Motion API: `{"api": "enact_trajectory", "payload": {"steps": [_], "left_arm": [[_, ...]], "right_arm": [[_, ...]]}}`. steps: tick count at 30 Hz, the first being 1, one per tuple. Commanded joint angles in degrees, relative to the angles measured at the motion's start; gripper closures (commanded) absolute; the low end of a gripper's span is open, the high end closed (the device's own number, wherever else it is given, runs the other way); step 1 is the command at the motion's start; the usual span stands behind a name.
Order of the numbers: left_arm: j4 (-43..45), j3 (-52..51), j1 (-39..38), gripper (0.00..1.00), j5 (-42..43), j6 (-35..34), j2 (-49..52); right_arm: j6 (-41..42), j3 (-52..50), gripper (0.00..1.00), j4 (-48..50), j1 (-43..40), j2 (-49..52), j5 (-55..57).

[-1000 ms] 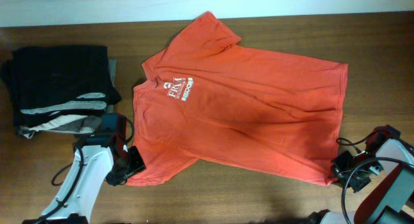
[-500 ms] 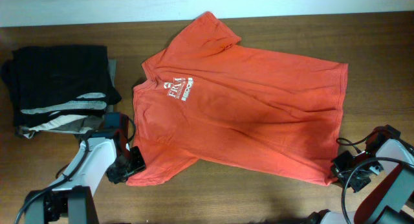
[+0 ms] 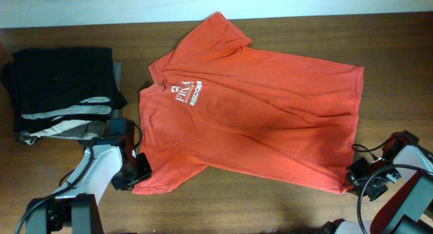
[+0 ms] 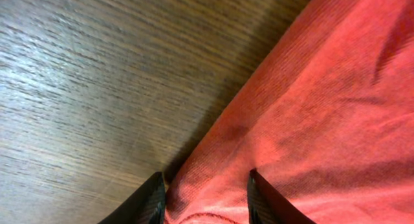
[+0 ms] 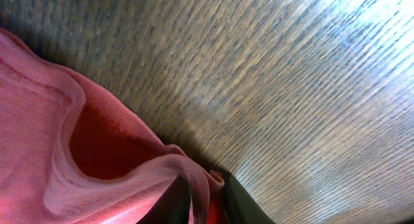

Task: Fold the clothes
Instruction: 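Grasp the T-shirt's lower-left hem with the left gripper and lift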

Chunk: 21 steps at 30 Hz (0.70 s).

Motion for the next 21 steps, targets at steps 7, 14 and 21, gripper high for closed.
{"api": "enact_trajectory", "payload": {"steps": [7,14,21], "left_arm": [[0.79,-2.01,0.24,0.9,-0.85,0.7,0.44],[-4.37,1.4,0.24,1.0,-0.61,1.62,0.44],[-14.69,10.32,0.09,1.0,0.87,1.84,0.42]], "right_arm": [[0.0,-1.2,0.79,2.71,-0.11,0.76,2.51],[0.07,-0.42,0.96,1.79,-0.11,0.74,2.45],[0.07,6.58,0.96,-6.34,-0.11,0.74,1.84]]}}
